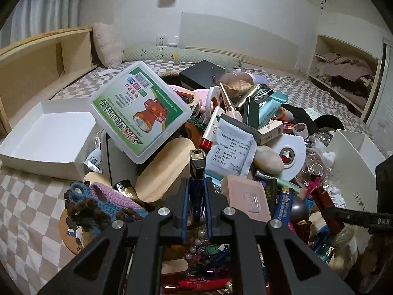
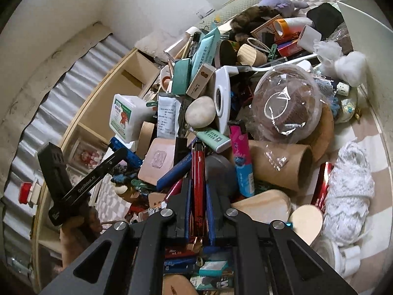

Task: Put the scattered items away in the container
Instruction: 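Lower the right tool onto the red lighter while the left tool reaches into the pile, then close the left tool on the blue lighter while the right tool holds the red lighter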

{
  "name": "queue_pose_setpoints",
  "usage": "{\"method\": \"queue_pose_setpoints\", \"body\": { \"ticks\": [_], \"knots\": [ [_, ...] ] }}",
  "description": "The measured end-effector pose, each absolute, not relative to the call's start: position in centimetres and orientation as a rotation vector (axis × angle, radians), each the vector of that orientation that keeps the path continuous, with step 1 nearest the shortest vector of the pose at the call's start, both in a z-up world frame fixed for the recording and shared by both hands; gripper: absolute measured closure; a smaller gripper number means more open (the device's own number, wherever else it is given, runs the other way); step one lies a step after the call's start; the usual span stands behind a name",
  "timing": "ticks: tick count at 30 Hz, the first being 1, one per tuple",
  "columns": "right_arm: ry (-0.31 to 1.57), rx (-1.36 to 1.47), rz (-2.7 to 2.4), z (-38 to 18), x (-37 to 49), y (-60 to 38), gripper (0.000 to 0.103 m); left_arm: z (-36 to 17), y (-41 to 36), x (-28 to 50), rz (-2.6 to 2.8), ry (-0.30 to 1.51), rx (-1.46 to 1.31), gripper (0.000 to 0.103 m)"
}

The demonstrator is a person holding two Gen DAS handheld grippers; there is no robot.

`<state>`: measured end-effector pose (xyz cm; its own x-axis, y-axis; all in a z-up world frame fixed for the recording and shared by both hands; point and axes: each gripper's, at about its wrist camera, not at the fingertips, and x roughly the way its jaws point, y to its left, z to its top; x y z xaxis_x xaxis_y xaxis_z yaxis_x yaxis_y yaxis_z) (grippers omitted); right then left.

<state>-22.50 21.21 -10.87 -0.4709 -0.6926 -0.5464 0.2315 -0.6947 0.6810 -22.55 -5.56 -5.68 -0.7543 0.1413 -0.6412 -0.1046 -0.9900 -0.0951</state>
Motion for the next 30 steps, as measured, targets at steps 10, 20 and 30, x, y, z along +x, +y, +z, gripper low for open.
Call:
{"method": "queue_pose_setpoints", "body": {
  "ticks": [10,20,30],
  "knots": [
    [-0.780,1.139,-2.127,-11.1,-20.1,20.6,0.090,-5.3,-5.9,-21.3,2.856,-0.107,-1.013,0.091],
    [-0.813,1.142,-2.126,-11.3,-18.8,21.0,0.090,-4.4,-6.5,-17.7,2.904,-0.199,-0.922,0.091],
    [-0.809,1.149,-2.138,-11.4,-18.3,21.2,0.090,-5.8,-5.3,-18.7,2.912,-0.083,-1.090,0.091]
  ]
}}
